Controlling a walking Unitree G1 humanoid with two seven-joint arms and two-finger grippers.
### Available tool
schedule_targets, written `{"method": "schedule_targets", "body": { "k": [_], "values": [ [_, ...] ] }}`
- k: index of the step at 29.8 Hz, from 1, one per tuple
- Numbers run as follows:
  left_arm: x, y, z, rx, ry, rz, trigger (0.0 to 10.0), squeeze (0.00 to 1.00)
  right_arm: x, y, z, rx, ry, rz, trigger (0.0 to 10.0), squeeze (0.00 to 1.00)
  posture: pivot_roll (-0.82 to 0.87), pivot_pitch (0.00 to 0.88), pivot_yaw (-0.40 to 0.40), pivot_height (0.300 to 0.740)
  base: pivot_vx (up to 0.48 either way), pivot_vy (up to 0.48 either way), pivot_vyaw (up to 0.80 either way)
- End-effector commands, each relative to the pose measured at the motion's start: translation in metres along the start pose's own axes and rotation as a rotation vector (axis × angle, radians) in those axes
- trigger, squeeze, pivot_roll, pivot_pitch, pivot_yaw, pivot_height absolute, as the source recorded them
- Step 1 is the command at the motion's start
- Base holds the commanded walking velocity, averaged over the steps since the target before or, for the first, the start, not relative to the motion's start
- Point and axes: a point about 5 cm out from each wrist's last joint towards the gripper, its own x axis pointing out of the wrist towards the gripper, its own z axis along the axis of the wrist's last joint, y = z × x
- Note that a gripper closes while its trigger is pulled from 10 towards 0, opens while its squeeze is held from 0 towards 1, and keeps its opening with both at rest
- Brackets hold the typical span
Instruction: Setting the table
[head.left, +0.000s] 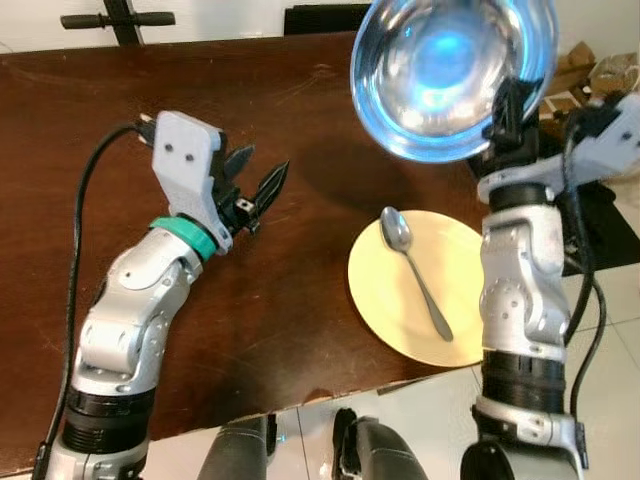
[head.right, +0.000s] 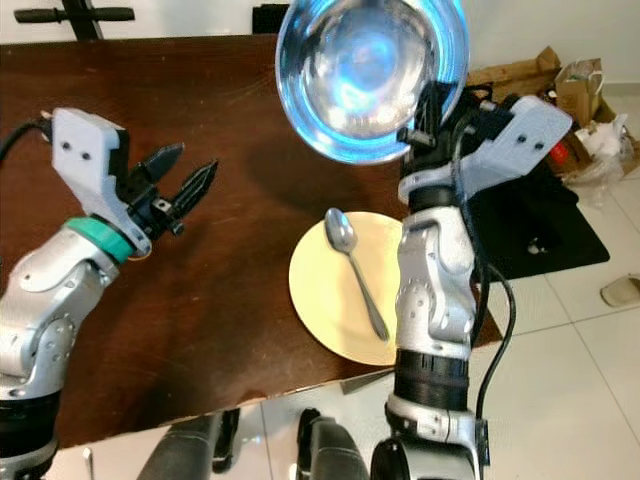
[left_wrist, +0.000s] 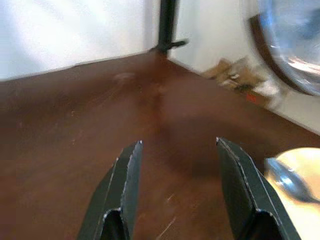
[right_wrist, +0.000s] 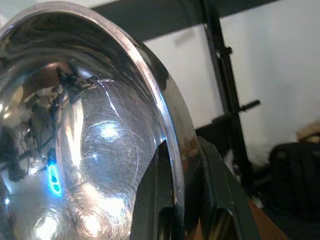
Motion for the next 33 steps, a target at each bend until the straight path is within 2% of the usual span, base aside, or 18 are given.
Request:
{"method": "schedule_targets", "body": {
  "k": [1, 4, 5, 8, 15, 20, 33],
  "values": [
    [0.007, 0.000, -0.002, 0.024, 0.011, 0.068, 10.0, 0.00, -0.006, -0.004, 0.008, -0.051, -0.035, -0.030, 10.0, 0.00, 0.18, 0.111, 0.030, 0.740, 0.000, 0.000, 0.00],
    [0.011, 0.001, 0.000, 0.038, 0.003, 0.096, 10.0, 0.00, -0.008, -0.007, 0.007, -0.076, -0.035, -0.048, 10.0, 0.00, 0.18, 0.111, 0.030, 0.740, 0.000, 0.000, 0.00],
    [0.014, 0.001, 0.001, 0.067, -0.011, 0.110, 10.0, 0.00, -0.009, -0.009, 0.007, -0.116, -0.041, -0.059, 10.0, 0.00, 0.18, 0.099, 0.039, 0.740, 0.000, 0.000, 0.00],
    [0.021, 0.002, 0.000, 0.069, -0.005, 0.134, 10.0, 0.00, -0.006, -0.010, 0.008, -0.173, -0.058, -0.085, 10.0, 0.00, 0.18, 0.087, 0.051, 0.740, 0.000, 0.000, 0.00],
    [0.031, 0.007, 0.002, 0.096, -0.021, 0.150, 10.0, 0.00, -0.005, 0.000, 0.008, -0.161, -0.063, -0.074, 10.0, 0.00, 0.16, 0.097, 0.053, 0.740, 0.000, 0.000, 0.00],
    [0.036, 0.011, 0.005, 0.101, -0.039, 0.187, 10.0, 0.00, -0.006, 0.004, 0.002, -0.126, -0.030, -0.067, 10.0, 0.00, 0.16, 0.089, 0.042, 0.740, 0.000, 0.000, 0.00],
    [0.037, 0.008, 0.002, 0.108, -0.056, 0.180, 10.0, 0.00, -0.006, 0.008, -0.006, -0.096, 0.017, -0.071, 10.0, 0.00, 0.15, 0.087, 0.038, 0.740, -0.287, 0.000, 0.00]
  ]
}}
